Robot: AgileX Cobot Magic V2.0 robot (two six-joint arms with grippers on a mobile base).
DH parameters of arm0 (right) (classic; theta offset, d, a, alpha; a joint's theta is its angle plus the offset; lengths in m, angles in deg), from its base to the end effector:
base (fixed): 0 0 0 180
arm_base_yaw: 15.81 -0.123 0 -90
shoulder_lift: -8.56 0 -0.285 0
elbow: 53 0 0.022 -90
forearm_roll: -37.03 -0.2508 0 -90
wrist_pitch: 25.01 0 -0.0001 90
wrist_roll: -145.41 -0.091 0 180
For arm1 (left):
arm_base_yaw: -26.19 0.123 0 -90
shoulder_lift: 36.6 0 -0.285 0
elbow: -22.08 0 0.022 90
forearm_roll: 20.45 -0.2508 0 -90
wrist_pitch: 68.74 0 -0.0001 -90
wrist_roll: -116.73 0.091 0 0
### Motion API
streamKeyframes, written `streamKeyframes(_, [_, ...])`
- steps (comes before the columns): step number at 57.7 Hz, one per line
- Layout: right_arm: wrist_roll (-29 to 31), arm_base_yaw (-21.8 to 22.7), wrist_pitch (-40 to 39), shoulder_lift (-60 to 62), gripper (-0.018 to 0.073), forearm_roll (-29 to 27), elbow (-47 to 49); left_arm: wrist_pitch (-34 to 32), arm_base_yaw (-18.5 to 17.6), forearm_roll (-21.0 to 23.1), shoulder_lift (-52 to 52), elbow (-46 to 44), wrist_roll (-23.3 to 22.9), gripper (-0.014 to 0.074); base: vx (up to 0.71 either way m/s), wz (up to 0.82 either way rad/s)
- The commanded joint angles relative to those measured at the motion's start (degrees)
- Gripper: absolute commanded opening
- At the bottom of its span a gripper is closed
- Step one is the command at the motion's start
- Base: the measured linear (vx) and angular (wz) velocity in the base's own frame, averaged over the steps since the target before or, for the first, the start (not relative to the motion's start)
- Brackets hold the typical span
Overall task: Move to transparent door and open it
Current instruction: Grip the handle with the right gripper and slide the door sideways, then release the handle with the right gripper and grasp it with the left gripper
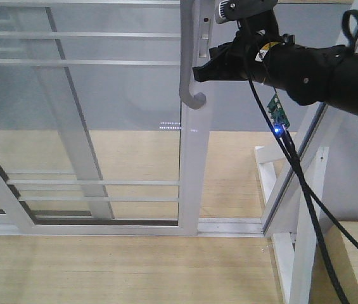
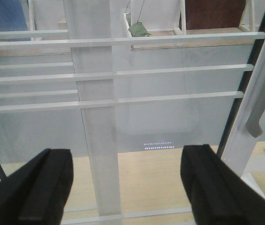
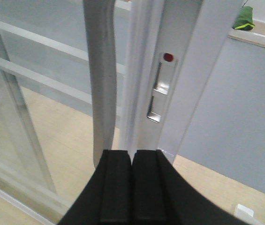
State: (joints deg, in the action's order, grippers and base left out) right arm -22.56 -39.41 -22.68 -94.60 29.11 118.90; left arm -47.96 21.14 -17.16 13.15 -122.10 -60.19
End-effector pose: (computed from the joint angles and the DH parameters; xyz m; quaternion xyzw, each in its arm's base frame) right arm 0.3571 0.1566 0.2936 -0.2019 0.8119 0.0950 0.5395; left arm 0.1507 -0.0152 0.3562 0.0414 0.7992 -0.0345 0.5986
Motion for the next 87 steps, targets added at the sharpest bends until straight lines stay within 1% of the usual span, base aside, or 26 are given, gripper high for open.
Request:
streamKeyframes(1, [1.32, 0.15, 0.96, 5.70, -0.0006, 0.67, 1.84, -4.25, -0.16, 1.04, 0.46, -1.94, 2.84, 0.0577, 0.00, 0.00])
streamKeyframes(6, [2.88, 0.22, 4.27, 8.46, -0.0004, 1.02, 1.63, -5.26, -0.16, 3.27, 2.27, -1.94, 4.16, 0.0577, 0.00, 0.00])
streamKeyframes(11, [3.10, 0.22, 3.55, 11.39, -0.0004, 0.91, -0.68, -7.76, -0.16, 6.27, 4.84, -1.94, 5.45, 0.0577, 0.00, 0.00])
streamKeyframes(14, [2.71, 0.22, 1.23, 13.54, -0.0004, 0.59, -3.64, -10.46, -0.16, 8.17, 7.04, -1.94, 6.68, 0.0577, 0.00, 0.00])
streamKeyframes(15, [2.64, 0.22, -0.18, 14.70, -0.0003, 0.43, -5.02, -11.99, -0.16, 9.15, 8.53, -1.94, 7.83, 0.0577, 0.00, 0.00])
streamKeyframes(18, [2.24, 0.22, -3.42, 17.00, -0.0004, 0.32, -9.12, -14.59, -0.22, 11.10, 10.73, -1.94, 9.43, 0.0577, 0.00, 0.00])
streamKeyframes(20, [2.13, 0.22, -5.32, 18.40, -0.0004, 0.32, -11.82, -16.51, -0.57, 12.64, 12.70, -1.94, 10.71, 0.0577, 0.00, 0.00])
streamKeyframes(22, [2.13, 0.22, -7.43, 19.79, -0.0004, 0.32, -15.03, -18.10, -1.11, 13.29, 14.34, -1.94, 11.89, 0.0577, 0.00, 0.00])
streamKeyframes(29, [2.13, 0.22, -12.04, 23.48, -0.0004, 0.32, -23.08, -23.76, -4.59, 13.25, 20.40, -2.00, 14.45, 0.0577, 0.00, 0.00])
streamKeyframes(33, [2.18, 0.22, -13.49, 24.73, -0.0004, 0.32, -26.33, -27.68, -6.86, 13.25, 24.38, -2.27, 14.52, 0.0577, 0.00, 0.00])
streamKeyframes(40, [2.18, 0.22, -13.89, 25.05, -0.0004, 0.32, -28.35, -31.17, -10.61, 12.32, 31.91, -5.78, 14.52, 0.0577, 0.00, 0.00])
streamKeyframes(49, [2.37, 0.22, -15.21, 24.77, -0.0004, 0.32, -28.35, -32.74, -12.18, 12.43, 40.87, -13.33, 14.27, 0.0577, 0.00, 0.00])
streamKeyframes(62, [2.61, 0.22, -17.01, 24.77, -0.0004, 0.32, -28.35, -32.51, -12.18, 12.38, 51.11, -24.66, 14.49, 0.0575, 0.00, 0.00])
streamKeyframes(71, [2.08, 0.22, -17.00, 24.77, -0.0004, 0.26, -28.35, -32.90, -12.07, 13.07, 56.22, -30.07, 14.36, 0.0576, 0.00, 0.00])
streamKeyframes(75, [1.73, 0.22, -16.94, 24.77, -0.0004, 0.26, -28.35, -33.50, -12.02, 14.19, 57.90, -31.88, 14.36, 0.0576, 0.00, 0.00])
streamKeyframes(87, [1.73, 0.22, -16.68, 24.77, -0.0004, 0.26, -28.35, -36.45, -10.87, 20.44, 60.64, -34.68, 14.54, 0.0576, 0.00, 0.00])
